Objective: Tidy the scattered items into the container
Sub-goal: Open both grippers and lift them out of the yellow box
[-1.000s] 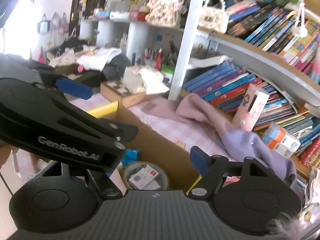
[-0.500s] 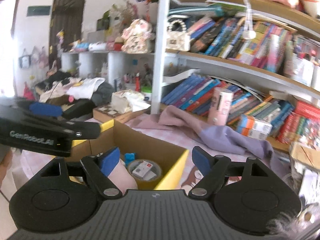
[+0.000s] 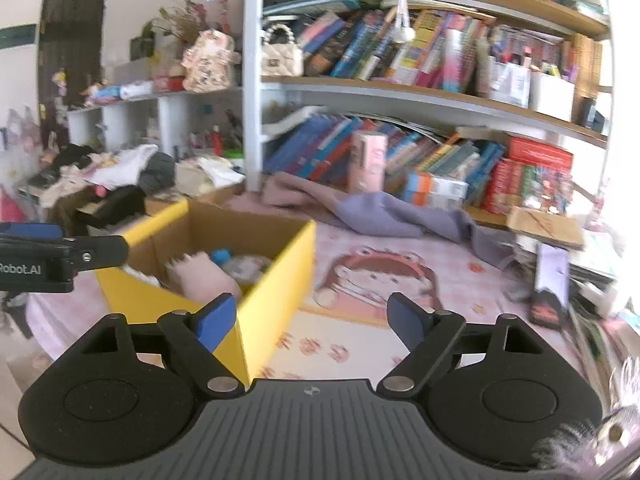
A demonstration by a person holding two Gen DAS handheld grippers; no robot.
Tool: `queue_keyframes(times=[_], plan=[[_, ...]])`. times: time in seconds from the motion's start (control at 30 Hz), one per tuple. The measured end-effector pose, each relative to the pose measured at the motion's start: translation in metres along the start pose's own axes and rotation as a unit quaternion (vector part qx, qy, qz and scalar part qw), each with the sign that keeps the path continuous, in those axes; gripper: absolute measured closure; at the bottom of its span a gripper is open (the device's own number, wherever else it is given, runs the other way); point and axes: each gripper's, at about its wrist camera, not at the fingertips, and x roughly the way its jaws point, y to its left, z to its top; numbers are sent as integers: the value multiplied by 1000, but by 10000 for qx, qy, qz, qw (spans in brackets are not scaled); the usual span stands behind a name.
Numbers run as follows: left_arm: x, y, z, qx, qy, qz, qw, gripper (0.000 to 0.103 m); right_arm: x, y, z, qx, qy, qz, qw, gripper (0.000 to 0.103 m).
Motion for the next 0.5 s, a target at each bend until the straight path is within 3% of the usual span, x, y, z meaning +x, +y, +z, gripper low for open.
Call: queue_keyframes(times=[0.27,0.5], plan=[[-7,-27,-36,682,210,259,9971,2,-23,-5,-50,-150,181,-703,9972,17],[-10,-37,-56,529,660,192,9962,2,-36,-12,-72,5,449,-841,9954,13]])
